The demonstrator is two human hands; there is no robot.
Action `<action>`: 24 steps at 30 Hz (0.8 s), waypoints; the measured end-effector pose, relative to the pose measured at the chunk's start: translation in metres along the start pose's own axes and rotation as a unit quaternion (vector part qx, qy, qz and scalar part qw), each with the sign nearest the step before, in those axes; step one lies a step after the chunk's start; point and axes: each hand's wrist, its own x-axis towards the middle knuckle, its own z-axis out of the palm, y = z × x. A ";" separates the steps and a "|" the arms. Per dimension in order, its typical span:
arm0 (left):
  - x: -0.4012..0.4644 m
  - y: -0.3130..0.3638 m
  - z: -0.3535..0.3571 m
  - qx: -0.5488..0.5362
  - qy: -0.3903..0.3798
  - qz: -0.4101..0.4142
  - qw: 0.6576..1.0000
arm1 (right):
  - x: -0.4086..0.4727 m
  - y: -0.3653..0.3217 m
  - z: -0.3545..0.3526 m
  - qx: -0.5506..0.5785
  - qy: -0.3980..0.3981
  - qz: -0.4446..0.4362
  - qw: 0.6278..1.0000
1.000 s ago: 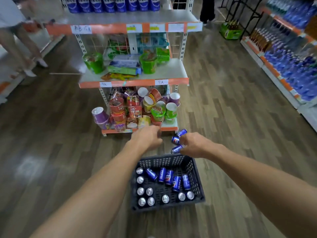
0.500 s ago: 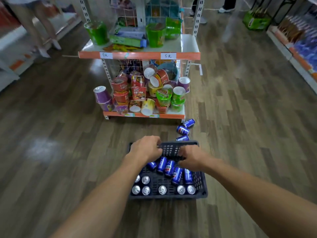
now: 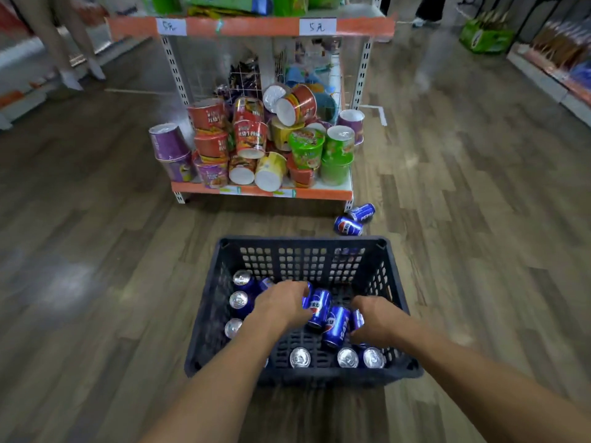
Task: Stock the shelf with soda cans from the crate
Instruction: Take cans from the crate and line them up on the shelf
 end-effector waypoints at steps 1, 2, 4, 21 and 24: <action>0.010 -0.002 0.013 0.003 -0.004 0.004 1.000 | 0.008 0.006 0.011 -0.002 0.001 0.002 1.000; 0.019 -0.004 0.026 0.007 -0.010 0.006 1.000 | 0.016 0.013 0.021 0.000 0.002 0.007 1.000; 0.037 -0.009 0.049 0.019 -0.017 0.010 1.000 | 0.034 0.026 0.042 0.017 -0.002 0.023 1.000; 0.140 -0.019 0.125 0.115 -0.087 0.040 0.989 | 0.141 0.062 0.119 -0.096 -0.040 0.053 0.993; 0.153 -0.021 0.129 0.126 -0.097 0.042 0.986 | 0.153 0.063 0.124 -0.120 -0.052 0.048 0.990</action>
